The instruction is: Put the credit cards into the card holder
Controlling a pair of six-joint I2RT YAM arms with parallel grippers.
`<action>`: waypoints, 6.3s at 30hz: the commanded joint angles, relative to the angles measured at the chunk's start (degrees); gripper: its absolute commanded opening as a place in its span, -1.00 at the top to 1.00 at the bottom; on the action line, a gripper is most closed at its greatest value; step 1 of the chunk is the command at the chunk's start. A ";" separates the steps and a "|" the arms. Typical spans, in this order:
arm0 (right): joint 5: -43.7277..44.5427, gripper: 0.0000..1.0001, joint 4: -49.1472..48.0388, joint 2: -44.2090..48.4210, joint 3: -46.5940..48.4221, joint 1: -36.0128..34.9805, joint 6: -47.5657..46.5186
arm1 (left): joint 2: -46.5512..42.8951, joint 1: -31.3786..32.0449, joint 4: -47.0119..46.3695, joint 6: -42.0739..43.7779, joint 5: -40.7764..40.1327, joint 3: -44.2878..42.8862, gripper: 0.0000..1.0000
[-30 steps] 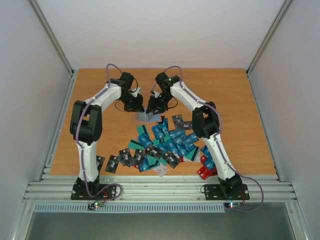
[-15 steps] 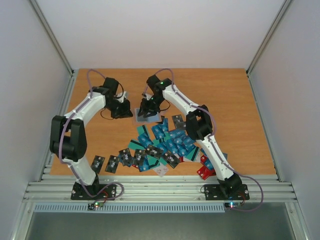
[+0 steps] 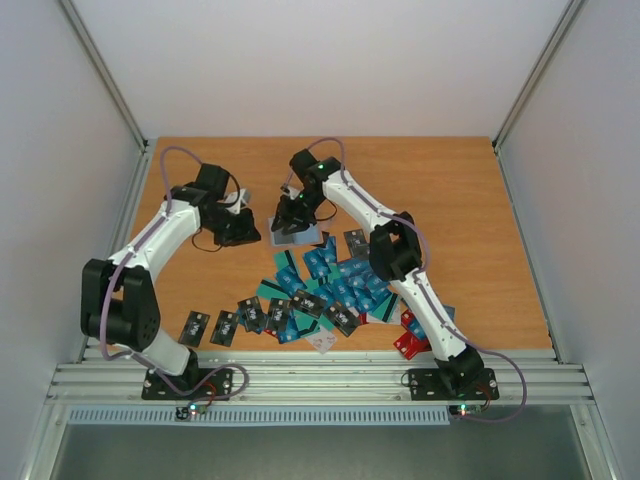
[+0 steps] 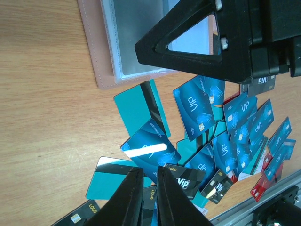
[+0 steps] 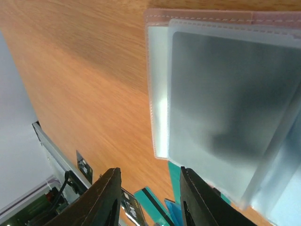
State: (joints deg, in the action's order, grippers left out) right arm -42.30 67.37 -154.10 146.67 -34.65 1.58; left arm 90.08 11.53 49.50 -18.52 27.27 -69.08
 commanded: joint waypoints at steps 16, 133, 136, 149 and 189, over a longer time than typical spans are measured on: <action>9.29 0.28 -12.04 40.61 -46.86 3.00 -1.75 | -9.55 6.68 -0.34 4.01 5.28 9.44 0.27; -1.55 0.54 -60.05 63.83 -109.32 29.91 16.05 | 52.38 31.59 -7.37 -8.77 26.76 -39.85 0.31; -1.64 0.68 -59.55 63.16 -109.17 29.91 15.24 | 52.26 31.41 -8.68 -9.61 27.23 -39.13 0.35; 2.02 0.98 -48.82 64.53 -105.18 29.91 10.80 | 47.75 30.02 -12.83 -13.82 27.54 -37.80 0.38; -27.94 0.98 -59.50 71.29 -73.03 20.43 24.99 | 3.13 13.23 -71.09 -58.46 42.50 -5.40 0.14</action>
State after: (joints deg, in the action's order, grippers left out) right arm -66.52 10.74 -81.67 70.65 -12.34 24.23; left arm 95.07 25.54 3.20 -58.00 67.79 -76.44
